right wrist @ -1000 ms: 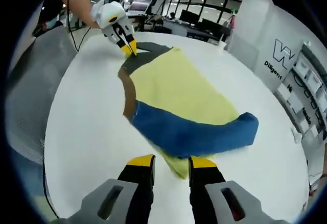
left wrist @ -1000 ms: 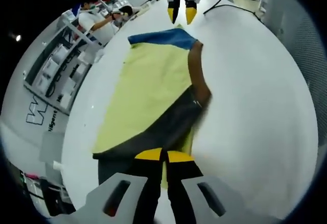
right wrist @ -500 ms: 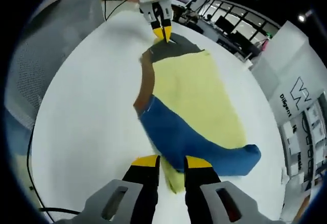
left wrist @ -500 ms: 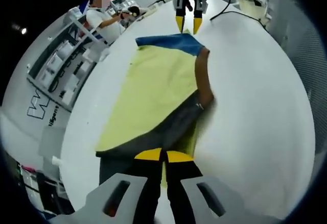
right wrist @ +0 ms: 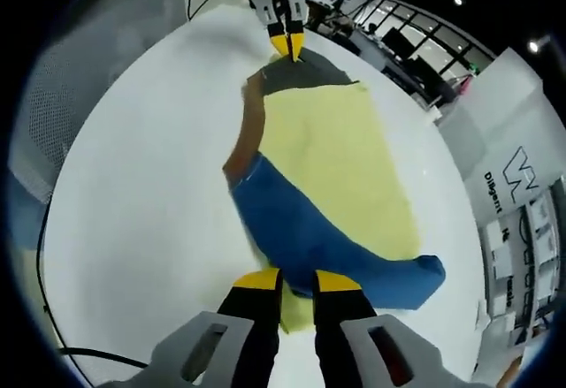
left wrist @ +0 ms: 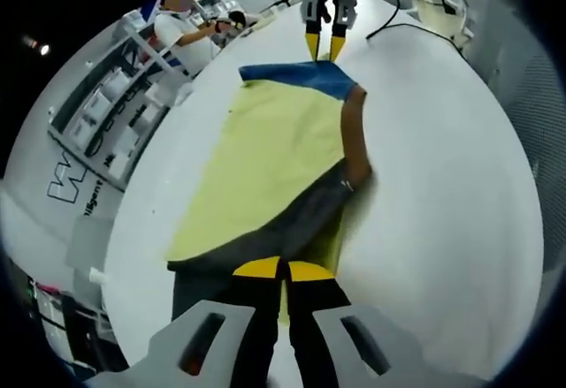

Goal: Fold the garment on the visible template until the final outline fits inside the template.

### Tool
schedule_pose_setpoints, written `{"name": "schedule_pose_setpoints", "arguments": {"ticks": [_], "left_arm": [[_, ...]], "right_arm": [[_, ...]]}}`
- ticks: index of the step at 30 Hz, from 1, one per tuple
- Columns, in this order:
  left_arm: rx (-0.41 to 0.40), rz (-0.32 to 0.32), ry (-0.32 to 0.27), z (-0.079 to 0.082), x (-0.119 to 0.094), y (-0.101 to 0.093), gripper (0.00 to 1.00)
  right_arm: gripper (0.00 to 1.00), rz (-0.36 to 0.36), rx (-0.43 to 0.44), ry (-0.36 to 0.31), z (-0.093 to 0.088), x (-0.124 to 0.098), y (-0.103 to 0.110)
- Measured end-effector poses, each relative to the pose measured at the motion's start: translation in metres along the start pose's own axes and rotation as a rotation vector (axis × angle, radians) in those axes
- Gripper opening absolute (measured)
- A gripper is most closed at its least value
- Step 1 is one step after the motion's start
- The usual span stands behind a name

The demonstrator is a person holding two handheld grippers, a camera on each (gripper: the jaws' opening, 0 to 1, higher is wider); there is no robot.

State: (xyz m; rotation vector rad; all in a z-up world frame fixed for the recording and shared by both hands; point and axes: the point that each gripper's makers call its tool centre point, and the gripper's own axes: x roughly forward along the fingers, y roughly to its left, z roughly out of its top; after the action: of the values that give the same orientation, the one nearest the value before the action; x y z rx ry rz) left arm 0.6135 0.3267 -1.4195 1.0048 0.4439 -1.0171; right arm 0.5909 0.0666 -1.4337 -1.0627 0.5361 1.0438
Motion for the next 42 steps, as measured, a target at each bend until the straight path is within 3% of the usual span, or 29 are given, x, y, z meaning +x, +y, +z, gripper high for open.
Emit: {"name": "schedule_pose_setpoints", "arguments": {"ticks": [7, 16, 32, 42], "left_arm": [[-0.005, 0.002, -0.003, 0.002, -0.001, 0.002, 0.01], [-0.014, 0.000, -0.004, 0.002, -0.001, 0.002, 0.01], [-0.052, -0.018, -0.017, 0.003, -0.013, 0.001, 0.01], [-0.070, -0.050, -0.022, 0.002, -0.033, -0.013, 0.01]], "right_arm": [[0.08, 0.014, -0.041, 0.015, -0.003, 0.005, 0.006], [0.00, -0.002, -0.031, 0.002, 0.001, 0.004, -0.001], [0.00, 0.021, 0.078, -0.051, 0.009, -0.016, -0.008], [0.00, 0.081, 0.138, -0.097, 0.021, -0.036, 0.008]]}}
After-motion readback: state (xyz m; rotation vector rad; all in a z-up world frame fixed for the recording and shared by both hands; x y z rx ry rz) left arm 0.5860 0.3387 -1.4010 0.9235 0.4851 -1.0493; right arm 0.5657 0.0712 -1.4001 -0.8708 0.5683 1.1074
